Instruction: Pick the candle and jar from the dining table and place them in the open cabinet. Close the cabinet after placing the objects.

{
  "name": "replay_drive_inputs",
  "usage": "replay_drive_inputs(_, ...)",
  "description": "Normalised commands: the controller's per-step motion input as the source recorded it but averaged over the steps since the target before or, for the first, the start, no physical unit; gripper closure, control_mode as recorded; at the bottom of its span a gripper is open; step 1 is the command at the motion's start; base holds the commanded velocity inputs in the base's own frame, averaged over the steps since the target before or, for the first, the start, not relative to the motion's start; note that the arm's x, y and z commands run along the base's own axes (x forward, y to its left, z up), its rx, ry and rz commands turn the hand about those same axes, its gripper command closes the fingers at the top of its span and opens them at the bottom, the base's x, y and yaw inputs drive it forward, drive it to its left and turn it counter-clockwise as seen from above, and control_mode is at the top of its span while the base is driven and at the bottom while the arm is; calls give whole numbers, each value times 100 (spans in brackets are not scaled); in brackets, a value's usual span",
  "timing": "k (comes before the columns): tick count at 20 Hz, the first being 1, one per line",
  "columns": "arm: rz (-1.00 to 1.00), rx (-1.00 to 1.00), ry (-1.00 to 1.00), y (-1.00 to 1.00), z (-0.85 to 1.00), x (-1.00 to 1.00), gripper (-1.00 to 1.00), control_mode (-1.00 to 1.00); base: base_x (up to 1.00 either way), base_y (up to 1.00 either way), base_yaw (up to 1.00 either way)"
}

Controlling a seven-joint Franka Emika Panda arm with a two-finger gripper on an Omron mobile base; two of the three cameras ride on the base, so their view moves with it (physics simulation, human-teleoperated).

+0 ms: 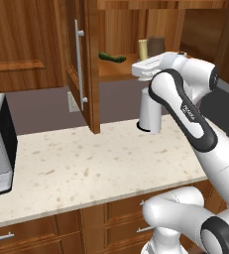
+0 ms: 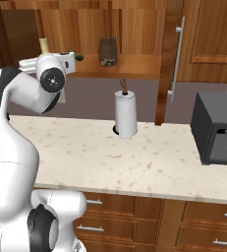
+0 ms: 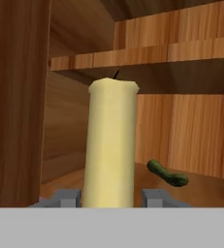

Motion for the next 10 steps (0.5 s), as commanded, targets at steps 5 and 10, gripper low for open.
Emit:
replay_drive_inputs(5, 0, -13, 0, 1, 0, 22, 100, -100, 0, 0, 0)
replay_drive_inputs(10, 0, -14, -3, 4, 0, 28, 100, -100, 0, 0, 0)
